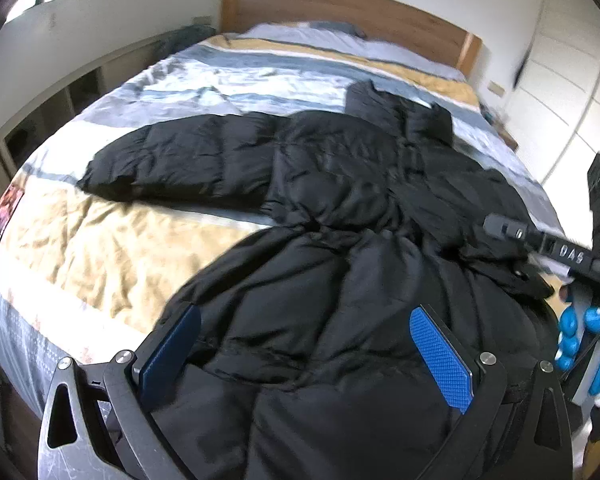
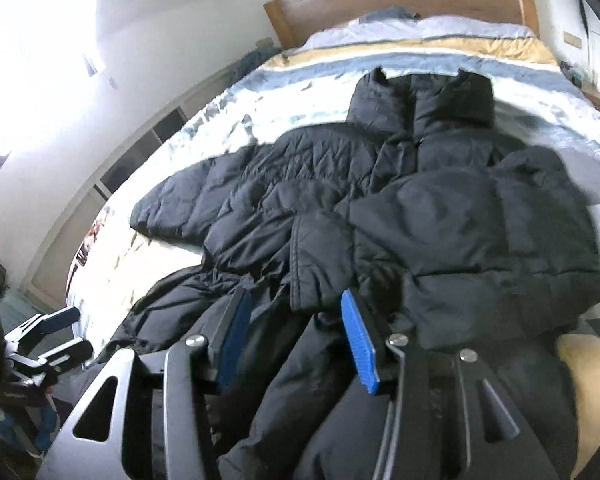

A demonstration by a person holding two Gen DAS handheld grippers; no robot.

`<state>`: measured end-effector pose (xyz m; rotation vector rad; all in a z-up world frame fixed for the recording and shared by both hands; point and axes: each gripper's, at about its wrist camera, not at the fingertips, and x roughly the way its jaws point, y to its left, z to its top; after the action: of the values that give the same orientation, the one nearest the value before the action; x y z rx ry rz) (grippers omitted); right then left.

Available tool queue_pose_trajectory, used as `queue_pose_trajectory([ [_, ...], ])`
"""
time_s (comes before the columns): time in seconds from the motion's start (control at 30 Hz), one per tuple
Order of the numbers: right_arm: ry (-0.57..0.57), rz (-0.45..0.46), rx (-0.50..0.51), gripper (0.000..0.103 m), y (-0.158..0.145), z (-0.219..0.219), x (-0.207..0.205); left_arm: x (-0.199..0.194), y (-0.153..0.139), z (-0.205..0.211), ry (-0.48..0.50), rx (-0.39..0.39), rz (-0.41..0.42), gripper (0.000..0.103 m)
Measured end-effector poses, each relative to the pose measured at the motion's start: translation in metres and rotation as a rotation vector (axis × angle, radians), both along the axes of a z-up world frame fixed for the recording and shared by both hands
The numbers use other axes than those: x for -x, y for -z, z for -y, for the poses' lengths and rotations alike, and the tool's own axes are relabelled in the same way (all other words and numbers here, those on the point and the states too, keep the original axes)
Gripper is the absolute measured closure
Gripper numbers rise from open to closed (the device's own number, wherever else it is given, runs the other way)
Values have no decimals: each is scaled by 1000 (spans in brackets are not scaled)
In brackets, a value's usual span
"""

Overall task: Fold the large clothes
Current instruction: 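Carry the held sleeve across the jacket body toward the left tool, then lay the sleeve on the jacket front and open the right gripper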

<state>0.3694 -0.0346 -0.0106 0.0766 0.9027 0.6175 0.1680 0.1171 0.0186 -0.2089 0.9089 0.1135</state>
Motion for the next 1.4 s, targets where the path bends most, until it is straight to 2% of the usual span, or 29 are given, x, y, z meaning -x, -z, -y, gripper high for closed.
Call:
queue_pose_trajectory([
  [0.2,110,52,34,57,-24,55,1,-13,-16,38,73,-60,14,1],
  [0.4,247,69,72,57,-30,122,-9,-48,-25,75,128,-82,32,1],
  [0.57,313,85,117,57,-24,157,-27,-87,-25,107,168,-97,40,1],
  [0.77,352,80,147,57,-1,172,-51,-146,-15,143,204,-101,40,1],
  [0.97,369,53,147,57,31,168,-77,-193,8,165,226,-98,33,1],
  [1.13,365,46,172,57,54,156,-89,-223,43,171,225,-108,-5,1],
  [1.23,361,37,175,57,64,151,-94,-233,68,167,211,-124,-46,1],
  [1.4,350,31,184,57,72,149,-96,-236,95,150,186,-105,-85,0],
])
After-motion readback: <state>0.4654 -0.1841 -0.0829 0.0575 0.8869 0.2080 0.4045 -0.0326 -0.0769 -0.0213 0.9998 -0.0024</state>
